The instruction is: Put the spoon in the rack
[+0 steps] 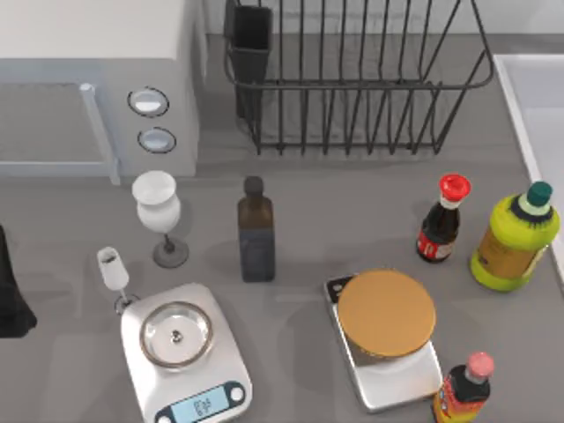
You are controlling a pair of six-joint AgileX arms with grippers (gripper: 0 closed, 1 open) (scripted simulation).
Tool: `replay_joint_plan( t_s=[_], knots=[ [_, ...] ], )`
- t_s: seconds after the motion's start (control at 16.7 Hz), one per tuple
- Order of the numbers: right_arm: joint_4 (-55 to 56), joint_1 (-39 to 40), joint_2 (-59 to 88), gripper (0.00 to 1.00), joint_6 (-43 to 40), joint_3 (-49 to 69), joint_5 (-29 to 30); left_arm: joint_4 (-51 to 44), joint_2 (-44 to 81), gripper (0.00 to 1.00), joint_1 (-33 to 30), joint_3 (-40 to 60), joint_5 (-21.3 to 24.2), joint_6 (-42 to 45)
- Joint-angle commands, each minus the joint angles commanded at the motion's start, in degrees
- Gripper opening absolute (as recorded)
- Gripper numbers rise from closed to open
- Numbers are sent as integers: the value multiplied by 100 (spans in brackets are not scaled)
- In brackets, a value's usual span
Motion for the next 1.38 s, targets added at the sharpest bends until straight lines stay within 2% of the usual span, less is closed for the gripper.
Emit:
replay_joint_plan(
  t_s=[0.12,0.18,0.48,1.02,1.2,1.38],
  knots=[
    [0,0,0,0,0,0,0,0,0,100,0,0,0,0],
    [-520,9,-391,0,139,185,-81,0,0,100,0,0,0,0],
    [-1182,-52,-469,0,98,815,-88,0,0,100,0,0,0,0],
    [-4769,-76,-1104,0,40,3478,-88,0,0,100,0,0,0,0],
    [-5262,-54,-1322,0,60,3966,-83,0,0,100,0,0,0,0],
    [-5308,-50,-1350,0,65,4013,-82,0,0,100,0,0,0,0]
  ],
)
